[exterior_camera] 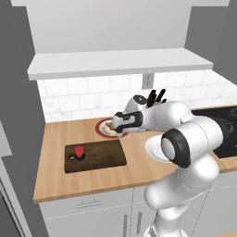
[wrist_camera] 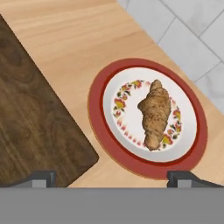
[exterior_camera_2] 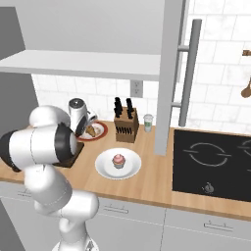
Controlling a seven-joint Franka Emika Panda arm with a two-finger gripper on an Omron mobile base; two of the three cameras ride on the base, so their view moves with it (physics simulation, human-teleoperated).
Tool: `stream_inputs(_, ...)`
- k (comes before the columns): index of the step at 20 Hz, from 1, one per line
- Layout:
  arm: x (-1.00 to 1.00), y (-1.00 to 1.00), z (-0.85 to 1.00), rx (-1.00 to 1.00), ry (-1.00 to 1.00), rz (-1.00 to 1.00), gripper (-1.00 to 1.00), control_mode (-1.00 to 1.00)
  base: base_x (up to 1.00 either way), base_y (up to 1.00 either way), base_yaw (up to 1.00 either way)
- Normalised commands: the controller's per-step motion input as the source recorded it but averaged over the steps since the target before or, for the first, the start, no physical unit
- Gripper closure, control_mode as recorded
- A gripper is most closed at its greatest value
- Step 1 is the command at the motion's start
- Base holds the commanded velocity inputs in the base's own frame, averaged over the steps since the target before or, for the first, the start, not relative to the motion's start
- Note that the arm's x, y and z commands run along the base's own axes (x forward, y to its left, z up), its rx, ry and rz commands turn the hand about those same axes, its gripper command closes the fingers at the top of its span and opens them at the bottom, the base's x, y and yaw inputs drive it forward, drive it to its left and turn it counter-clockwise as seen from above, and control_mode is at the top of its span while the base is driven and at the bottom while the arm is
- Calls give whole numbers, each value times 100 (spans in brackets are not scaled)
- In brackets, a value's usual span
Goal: From the different types of pastries on the counter, select a croissant and place it on the cutting board. Then retrieve a jar of jam from the cabinet and place it alongside the croissant on the cutting board.
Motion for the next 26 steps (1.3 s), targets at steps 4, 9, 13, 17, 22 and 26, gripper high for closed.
stream_inputs(4, 3, 0, -31, -2, 5, 0, -100, -100, 0, 0, 0)
stream_inputs(9, 41, 0, -5, 2, 11, 0, -100, -100, 0, 0, 0)
stream_inputs(13, 76, 0, 2, 9, 14, 0, -100, -100, 0, 0, 0)
stream_inputs(17, 54, 0, 0, 4, 13, 0, -100, -100, 0, 0, 0)
stream_inputs(22, 0, 10, -25, 1, 2, -1, -100, -100, 0, 0, 0)
stream_inputs(26, 0, 15, -45, 2, 4, -2, -100, -100, 0, 0, 0)
